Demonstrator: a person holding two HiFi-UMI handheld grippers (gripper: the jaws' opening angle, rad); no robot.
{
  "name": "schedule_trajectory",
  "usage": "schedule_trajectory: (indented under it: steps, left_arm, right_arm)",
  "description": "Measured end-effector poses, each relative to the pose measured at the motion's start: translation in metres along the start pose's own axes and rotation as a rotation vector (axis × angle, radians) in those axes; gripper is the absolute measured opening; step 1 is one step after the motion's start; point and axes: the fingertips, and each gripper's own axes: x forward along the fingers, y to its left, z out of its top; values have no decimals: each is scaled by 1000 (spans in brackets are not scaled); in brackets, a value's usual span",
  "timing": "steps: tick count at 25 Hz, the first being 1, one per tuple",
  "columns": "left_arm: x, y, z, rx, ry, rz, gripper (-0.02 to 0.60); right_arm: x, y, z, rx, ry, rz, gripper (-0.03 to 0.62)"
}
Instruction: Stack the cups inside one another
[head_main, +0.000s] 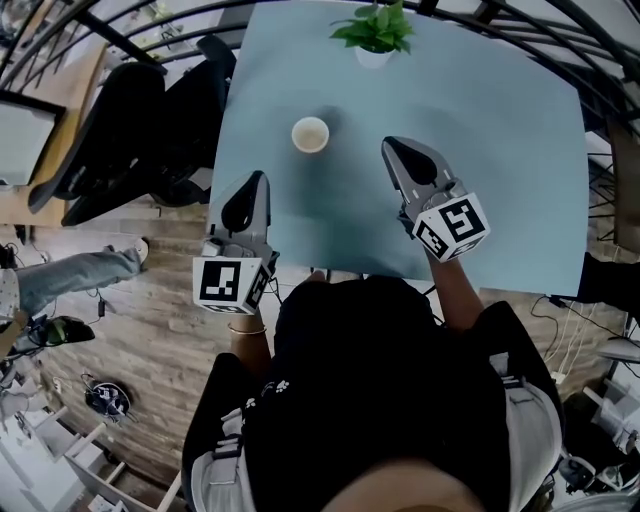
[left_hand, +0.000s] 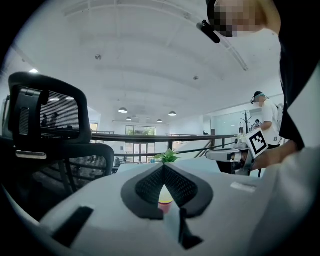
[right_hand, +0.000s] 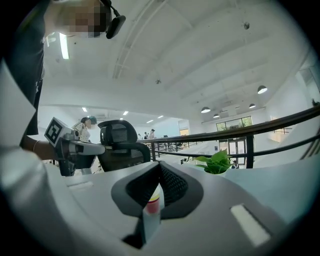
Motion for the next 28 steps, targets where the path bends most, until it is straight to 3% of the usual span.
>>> schedule_trajectory:
  steps: [28]
  left_arm:
    - [-9, 2, -2, -6, 4, 10, -9]
  right_arm:
    - [0, 14, -8, 34, 26, 61, 6]
